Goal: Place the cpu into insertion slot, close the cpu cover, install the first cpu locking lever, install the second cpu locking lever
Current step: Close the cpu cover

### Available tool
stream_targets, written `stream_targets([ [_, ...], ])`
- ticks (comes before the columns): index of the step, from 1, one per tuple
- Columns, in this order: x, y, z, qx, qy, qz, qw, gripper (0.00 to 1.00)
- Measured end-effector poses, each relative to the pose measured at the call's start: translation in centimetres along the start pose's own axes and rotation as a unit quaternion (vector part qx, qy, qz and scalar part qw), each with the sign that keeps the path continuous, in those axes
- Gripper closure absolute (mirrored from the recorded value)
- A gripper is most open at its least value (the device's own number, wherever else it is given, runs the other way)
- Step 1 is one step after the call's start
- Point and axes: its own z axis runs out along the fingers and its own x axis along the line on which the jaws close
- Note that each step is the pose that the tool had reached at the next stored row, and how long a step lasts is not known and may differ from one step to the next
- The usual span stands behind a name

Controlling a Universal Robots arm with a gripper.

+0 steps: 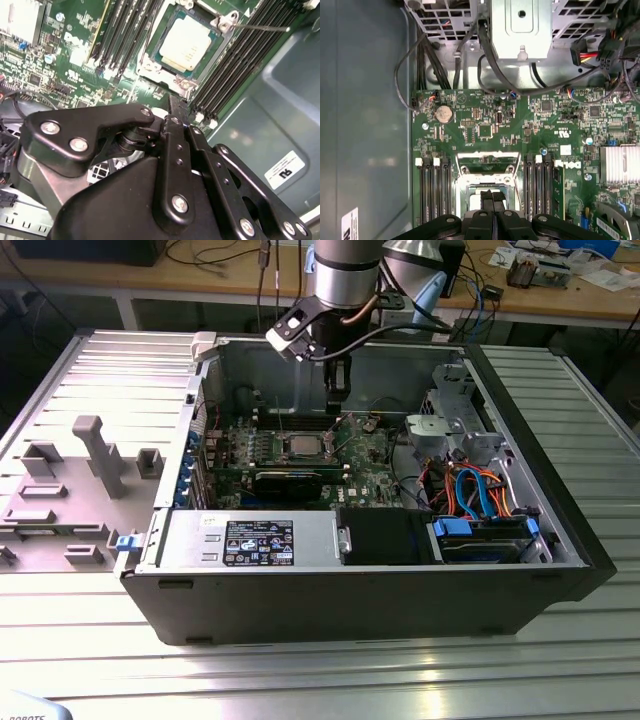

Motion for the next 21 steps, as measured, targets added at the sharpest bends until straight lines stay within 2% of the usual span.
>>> stream_targets([
  [6,0.01,1.12,0.1,0.0,-0.0002,0.0,1.0,0.89],
  [21,0.03,2.31,0.12,0.0,-0.0002,0.0,1.0,0.89],
])
